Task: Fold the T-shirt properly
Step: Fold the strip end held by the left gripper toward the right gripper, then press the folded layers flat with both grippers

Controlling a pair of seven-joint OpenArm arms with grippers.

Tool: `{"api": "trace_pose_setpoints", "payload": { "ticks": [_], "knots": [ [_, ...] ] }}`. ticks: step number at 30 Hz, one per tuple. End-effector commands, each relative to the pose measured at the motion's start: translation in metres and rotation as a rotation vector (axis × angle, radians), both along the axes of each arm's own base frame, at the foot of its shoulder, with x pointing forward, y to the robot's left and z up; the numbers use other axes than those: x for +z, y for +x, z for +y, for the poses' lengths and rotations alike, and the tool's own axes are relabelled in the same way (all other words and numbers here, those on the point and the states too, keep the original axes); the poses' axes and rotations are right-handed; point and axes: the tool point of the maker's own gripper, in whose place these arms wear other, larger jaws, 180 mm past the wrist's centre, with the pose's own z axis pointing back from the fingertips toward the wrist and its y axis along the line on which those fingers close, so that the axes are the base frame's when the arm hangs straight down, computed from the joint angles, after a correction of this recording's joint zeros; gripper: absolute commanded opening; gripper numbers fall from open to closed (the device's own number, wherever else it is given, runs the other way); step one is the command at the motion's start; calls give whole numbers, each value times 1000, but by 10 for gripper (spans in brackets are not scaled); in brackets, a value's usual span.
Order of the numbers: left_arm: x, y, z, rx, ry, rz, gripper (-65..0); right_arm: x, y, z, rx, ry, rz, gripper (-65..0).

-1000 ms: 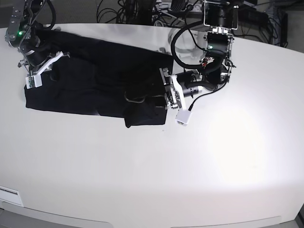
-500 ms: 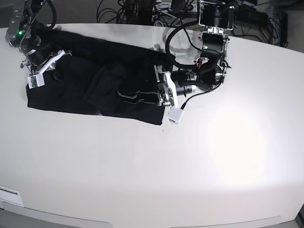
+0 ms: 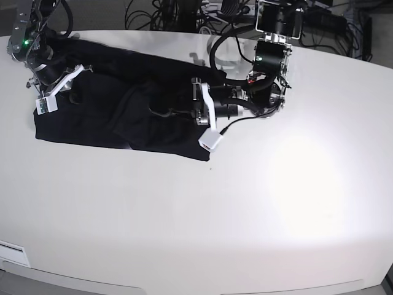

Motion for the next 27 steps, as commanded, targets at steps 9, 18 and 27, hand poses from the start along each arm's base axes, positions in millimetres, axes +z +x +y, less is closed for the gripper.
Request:
{"api": "trace_pose_setpoints", "payload": {
  "ticks": [9,18,27],
  "knots": [
    [16,-31,-32,-207,-21,-57,-650,-9,-13,0,23,-18,64,-556],
    [54,19,-17,-175,-28,-202,-650,-9,-13,0,23,-19,66,-556],
    [-32,49,24,-58,452,-300,-650,-9,-13,0,24,-18,65,-556]
  ]
}}
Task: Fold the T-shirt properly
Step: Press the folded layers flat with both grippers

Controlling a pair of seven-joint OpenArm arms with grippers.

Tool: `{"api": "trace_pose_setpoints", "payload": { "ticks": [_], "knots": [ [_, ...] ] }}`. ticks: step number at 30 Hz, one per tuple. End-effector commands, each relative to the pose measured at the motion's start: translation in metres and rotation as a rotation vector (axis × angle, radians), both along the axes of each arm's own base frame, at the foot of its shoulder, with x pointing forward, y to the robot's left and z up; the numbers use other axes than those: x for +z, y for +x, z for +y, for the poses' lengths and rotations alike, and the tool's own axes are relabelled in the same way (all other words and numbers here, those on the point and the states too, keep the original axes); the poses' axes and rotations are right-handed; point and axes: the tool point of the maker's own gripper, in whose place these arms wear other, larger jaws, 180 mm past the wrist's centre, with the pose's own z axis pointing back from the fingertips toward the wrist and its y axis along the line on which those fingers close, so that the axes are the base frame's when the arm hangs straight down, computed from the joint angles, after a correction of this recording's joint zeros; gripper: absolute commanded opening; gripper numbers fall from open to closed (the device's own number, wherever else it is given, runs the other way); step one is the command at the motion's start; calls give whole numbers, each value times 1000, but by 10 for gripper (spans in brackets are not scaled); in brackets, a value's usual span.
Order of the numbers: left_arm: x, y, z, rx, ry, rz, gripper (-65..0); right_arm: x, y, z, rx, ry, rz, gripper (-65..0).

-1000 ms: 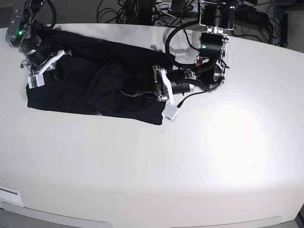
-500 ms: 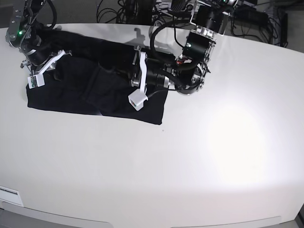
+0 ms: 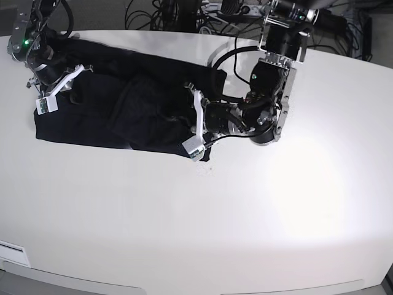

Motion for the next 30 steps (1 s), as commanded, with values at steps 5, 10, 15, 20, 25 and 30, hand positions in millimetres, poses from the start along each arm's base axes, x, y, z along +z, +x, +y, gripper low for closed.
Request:
{"api": "trace_pose_setpoints", "payload": {
  "ticks": [5,10,15,20,25,30],
  "knots": [
    [-15,11,22,60,95,-72,-650,-9,-13,-1,25,-22,66,-556],
    [-35,3,40,103,137,-93,-650,-3,-7,3,28,10,42,-556],
    [-53,-7,57,141,197,-54,-650,23,15,9,5,30,-43,-555],
    [-67,-2,97,203,319,-50,-650,42,33,-13,-33,-144,-100,-318],
    [-70,-5,115,213,338,-31,-650,54,40,-65,-210,-343,-101,-258],
    [-73,-12,117,210,339,-12,-650,37,22,-68,-252,-267,8,-258]
  ]
}}
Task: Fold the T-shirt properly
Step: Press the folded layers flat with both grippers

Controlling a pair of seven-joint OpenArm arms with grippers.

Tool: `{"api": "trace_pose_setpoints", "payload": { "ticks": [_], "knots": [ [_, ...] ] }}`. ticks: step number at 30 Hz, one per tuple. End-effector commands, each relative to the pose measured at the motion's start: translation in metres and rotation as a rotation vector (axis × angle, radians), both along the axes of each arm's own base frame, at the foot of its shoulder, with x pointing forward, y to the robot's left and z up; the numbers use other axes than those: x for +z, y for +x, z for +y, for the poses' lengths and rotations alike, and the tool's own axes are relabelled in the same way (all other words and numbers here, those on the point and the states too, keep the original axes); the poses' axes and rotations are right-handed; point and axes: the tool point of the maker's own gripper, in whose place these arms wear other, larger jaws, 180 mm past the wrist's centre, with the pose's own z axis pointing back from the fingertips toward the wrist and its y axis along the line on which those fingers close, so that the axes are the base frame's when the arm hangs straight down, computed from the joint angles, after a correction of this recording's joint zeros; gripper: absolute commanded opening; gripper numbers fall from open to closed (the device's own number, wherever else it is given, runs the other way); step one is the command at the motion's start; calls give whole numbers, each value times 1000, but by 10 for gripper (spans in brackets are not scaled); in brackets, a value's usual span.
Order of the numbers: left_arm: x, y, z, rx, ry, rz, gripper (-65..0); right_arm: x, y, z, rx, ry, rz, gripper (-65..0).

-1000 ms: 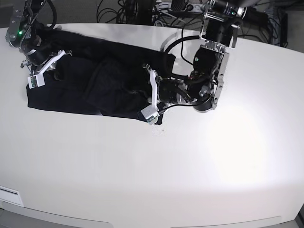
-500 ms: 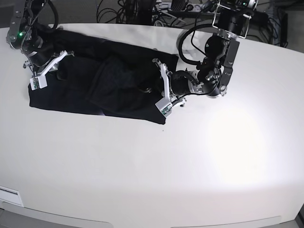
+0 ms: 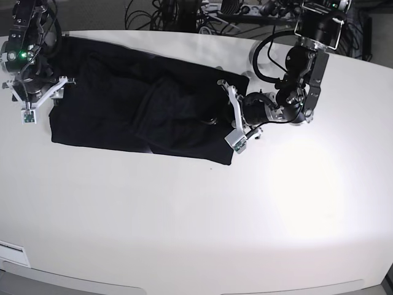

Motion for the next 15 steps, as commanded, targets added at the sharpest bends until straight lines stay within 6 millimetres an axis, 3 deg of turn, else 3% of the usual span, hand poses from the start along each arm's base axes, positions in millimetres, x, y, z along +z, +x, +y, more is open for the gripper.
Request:
{"api": "trace_pose_setpoints", "payload": {
  "ticks": [1,8,15],
  "knots": [
    [-36,-18,36,-21,235,89,-650,4,3,1,12,19,-17,-258],
    [-34,-18,33,-20,209,98,-650,-12,-1,39,30,336,-22,-258],
    [-32,-19,30,-29,190,98,-650,-8,-2,55,78,419,-22,-258]
  ]
}}
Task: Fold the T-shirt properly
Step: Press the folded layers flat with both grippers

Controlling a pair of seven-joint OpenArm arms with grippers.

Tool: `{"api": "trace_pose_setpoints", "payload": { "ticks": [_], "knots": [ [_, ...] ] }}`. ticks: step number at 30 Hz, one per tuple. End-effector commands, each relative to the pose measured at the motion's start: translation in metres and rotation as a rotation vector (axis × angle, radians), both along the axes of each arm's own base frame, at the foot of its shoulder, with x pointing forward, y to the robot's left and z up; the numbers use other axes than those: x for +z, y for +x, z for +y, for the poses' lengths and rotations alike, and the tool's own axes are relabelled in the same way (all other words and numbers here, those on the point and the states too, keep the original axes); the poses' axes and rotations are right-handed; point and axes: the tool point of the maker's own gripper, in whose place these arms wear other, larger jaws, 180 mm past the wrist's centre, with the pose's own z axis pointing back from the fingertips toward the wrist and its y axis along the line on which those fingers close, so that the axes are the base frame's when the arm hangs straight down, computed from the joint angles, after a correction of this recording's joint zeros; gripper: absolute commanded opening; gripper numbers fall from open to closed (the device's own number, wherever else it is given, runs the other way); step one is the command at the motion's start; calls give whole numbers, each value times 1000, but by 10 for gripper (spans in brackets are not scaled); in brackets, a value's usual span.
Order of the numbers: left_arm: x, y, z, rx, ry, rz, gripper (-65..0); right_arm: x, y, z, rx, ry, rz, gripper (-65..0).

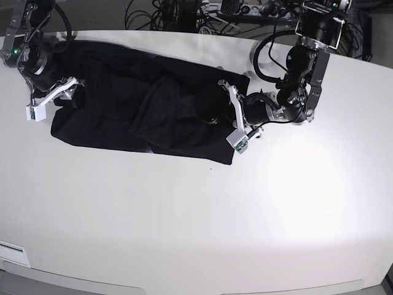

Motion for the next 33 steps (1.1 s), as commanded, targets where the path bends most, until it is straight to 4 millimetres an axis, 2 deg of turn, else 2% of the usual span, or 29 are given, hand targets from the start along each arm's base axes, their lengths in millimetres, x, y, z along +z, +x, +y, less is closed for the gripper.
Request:
{"api": "trace_pose_setpoints", "payload": {
  "ticks": [1,4,8,12,15,20,24,27,33],
  "knots": [
    [-33,-18,30,-31,200,86,-650,4,-1,-2,7,0,0,-258],
    [-32,-18,29,-30,191,88,-650,10,0,-19,-35,-13,-15,-258],
    [-32,-18,29,-30,191,88,-650,32,-3,-51,-101,1,-69,-258],
    [-31,-18,28,-30,190,88,-650,50,-9,-70,-161,52,-109,-258],
    [-31,-19,28,-30,184,92,-650,46,-9,-75,-189,74,-115,-258],
    [-34,-22,29,-35,194,104,-650,14,-19,-84,-252,159,-57,-258],
    [-34,-22,29,-36,194,104,-650,-6,-19,-72,-270,355,-19,-258],
    [-34,-22,29,-35,194,105,-650,-7,-18,-54,-221,495,-15,-258],
    [-33,-21,29,-35,194,102,-650,-11,-21,-21,-90,550,23,-258]
  ]
}}
